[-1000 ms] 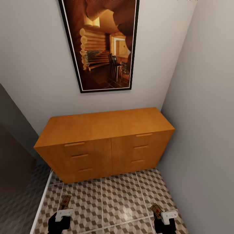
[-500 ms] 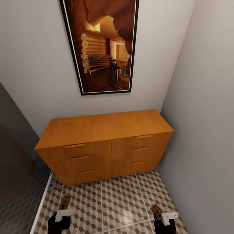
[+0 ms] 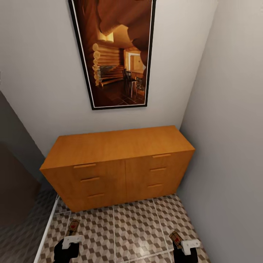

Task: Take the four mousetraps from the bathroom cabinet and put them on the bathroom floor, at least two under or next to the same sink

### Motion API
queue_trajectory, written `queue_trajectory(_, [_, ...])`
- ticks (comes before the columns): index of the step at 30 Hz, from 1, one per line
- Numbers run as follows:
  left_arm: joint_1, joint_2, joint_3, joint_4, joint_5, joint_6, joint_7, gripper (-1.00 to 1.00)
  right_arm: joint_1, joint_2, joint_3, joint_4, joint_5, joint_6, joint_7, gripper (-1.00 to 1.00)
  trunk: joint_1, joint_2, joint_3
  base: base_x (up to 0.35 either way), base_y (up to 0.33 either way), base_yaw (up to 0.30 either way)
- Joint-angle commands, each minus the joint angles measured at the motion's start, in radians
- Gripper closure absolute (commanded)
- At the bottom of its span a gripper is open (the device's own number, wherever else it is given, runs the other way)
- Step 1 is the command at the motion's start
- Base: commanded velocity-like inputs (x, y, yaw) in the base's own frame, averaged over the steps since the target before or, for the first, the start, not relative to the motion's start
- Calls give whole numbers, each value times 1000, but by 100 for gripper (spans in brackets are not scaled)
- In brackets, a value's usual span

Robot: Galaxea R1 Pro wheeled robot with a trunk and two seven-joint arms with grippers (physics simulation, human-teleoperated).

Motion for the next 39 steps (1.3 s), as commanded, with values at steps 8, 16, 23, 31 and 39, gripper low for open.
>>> queue_trajectory(8, [0, 0, -7, 1, -1, -2, 8, 100, -1, -2, 8, 0, -10, -3, -4, 100, 1, -2, 11, 0, 0, 0])
queue_trajectory(16, [0, 0, -7, 1, -1, -2, 8, 100, -1, -2, 8, 1, -10, -3, -4, 100, 1, -2, 24, 0, 0, 0])
queue_trajectory(23, [0, 0, -7, 1, -1, -2, 8, 100, -1, 0, 8, 1, -10, -2, -4, 100, 1, -2, 36, 0, 0, 0])
queue_trajectory(31, [0, 0, -7, 1, -1, -2, 8, 100, -1, 1, 8, 1, -10, -2, -4, 100, 1, -2, 49, 0, 0, 0])
queue_trajectory(39, [0, -1, -8, 1, -2, -2, 7, 100, -1, 1, 8, 1, -10, -2, -4, 100, 1, -2, 61, 0, 0, 0])
